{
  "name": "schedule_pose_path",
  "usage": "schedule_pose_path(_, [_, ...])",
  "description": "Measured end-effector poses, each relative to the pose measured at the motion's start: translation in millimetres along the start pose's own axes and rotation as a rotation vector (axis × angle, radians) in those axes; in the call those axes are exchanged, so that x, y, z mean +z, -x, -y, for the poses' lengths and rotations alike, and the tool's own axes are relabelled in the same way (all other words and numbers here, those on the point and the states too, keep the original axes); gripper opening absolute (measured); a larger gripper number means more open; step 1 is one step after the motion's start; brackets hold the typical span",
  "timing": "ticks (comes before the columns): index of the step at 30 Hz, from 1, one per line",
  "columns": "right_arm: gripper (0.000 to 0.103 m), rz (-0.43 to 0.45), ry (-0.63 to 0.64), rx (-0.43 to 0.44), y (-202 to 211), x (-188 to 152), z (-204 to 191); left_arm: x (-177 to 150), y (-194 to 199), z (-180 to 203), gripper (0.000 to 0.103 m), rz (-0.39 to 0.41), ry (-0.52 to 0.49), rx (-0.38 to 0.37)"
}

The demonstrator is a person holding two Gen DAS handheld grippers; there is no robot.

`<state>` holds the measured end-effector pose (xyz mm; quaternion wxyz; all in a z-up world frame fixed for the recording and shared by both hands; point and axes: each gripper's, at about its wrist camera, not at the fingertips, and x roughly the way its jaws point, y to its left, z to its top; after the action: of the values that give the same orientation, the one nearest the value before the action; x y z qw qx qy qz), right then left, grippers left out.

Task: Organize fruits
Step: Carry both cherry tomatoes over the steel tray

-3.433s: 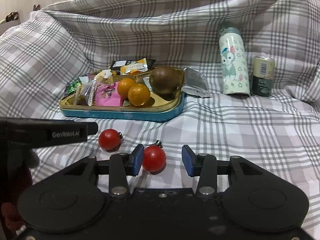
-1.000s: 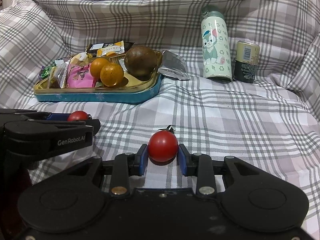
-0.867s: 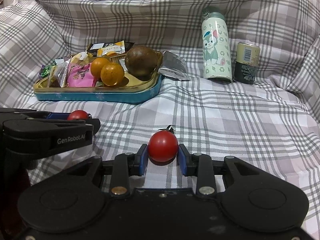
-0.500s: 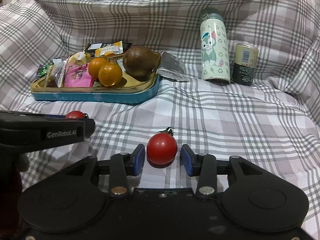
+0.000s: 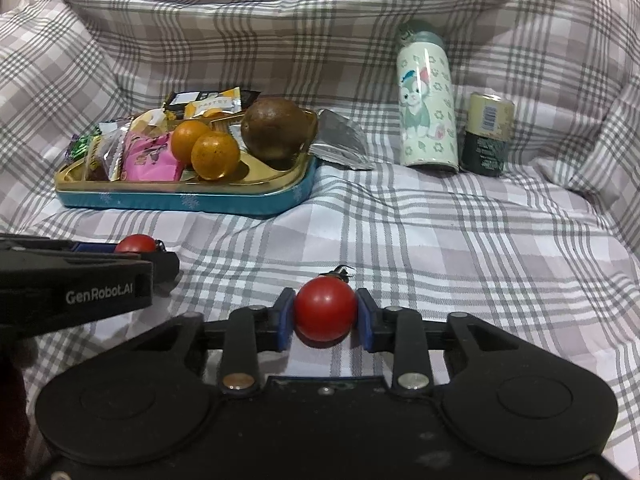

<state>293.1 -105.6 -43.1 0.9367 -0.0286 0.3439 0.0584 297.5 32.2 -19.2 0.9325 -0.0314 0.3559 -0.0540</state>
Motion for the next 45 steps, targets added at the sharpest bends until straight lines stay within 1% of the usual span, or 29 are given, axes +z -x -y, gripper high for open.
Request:
schedule_pose_path(8, [0.033,-0.034,-0.058,0.072,7.3,0.0,10.6,-4.7,14.4,-3.4,0.043,0.019,-0.009,0.024])
schedule_pose_path(12, [0.033,-0.042,-0.058,0.063,12.8,-0.1,14.6,-2.6,28.4,-2.4,0.043,0.033,-0.021,0.031])
schedule_pose_path(15, [0.033,-0.042,-0.061,0.053,22.5,0.8,18.9,-1.0,44.3,-5.6,0.043,0.029,0.015,0.026])
schedule_pose_path(19, [0.033,-0.041,-0.093,0.08,48.1,-3.5,28.2,-5.6,69.6,-8.1,0.043,0.0,0.041,0.069])
schedule_pose_path(22, [0.033,-0.013,-0.082,0.086,75.2,-9.7,32.1,-12.3,95.3,-10.8,0.043,-0.004,0.063,0.057])
schedule_pose_path(25, [0.033,0.019,-0.091,0.098,106.3,-17.6,37.2,-20.8,122.8,-7.7,0.043,0.01,0.054,0.065])
schedule_pose_path(30, [0.033,0.074,-0.108,0.111,156.6,-38.9,42.2,-45.2,165.2,3.4,0.043,0.037,0.023,0.063])
schedule_pose_path(33, [0.033,0.101,-0.107,0.111,183.7,-56.3,44.2,-67.1,184.0,10.5,0.043,0.033,0.005,0.056])
schedule_pose_path(36, [0.033,0.119,-0.098,0.11,204.1,-75.8,42.6,-88.4,196.4,15.5,0.043,0.022,0.009,0.05])
schedule_pose_path(41, [0.033,0.115,-0.077,0.116,222.0,-107.6,35.4,-124.0,204.3,17.5,0.043,-0.014,0.027,0.016])
schedule_pose_path(45, [0.033,0.111,-0.046,0.115,228.5,-131.9,28.0,-147.1,208.7,20.2,0.043,-0.009,-0.011,0.028])
